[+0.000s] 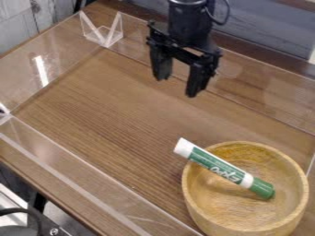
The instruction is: Put the blue object in the brown bowl
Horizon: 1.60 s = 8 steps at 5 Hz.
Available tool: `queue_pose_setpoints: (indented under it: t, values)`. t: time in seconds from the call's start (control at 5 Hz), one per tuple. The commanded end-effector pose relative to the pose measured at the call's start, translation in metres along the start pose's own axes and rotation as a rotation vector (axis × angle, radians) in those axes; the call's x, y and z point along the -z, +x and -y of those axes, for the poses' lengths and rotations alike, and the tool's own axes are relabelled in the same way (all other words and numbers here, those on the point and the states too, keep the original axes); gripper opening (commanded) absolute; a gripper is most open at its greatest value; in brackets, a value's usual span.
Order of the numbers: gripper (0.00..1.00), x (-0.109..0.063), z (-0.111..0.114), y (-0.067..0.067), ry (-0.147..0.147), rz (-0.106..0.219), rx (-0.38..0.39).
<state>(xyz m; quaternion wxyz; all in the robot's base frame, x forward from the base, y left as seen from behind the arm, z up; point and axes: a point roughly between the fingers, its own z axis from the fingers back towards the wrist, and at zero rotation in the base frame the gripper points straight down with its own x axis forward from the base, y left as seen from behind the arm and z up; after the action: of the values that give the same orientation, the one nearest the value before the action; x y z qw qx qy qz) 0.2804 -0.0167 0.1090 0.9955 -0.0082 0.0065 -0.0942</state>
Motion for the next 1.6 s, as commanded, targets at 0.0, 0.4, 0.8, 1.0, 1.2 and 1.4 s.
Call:
queue_pose_setpoints:
  t: [0.0, 0.4, 0.8, 1.0, 1.2, 1.4]
  values:
    - [1.0, -0.01, 0.009, 0.003, 0.001, 0.042, 0.02]
    - [1.0, -0.001, 0.02, 0.002, -0.011, 0.018, 0.051]
    - [1.0, 0.006, 0.033, 0.001, -0.02, 0.007, 0.088]
    - [1.0, 0.01, 0.039, 0.0, -0.025, -0.002, 0.098]
    - [1.0, 0.013, 0.046, 0.0, -0.029, -0.006, 0.113]
    - [1.0, 0.014, 0.058, -0.002, -0.029, 0.001, 0.173]
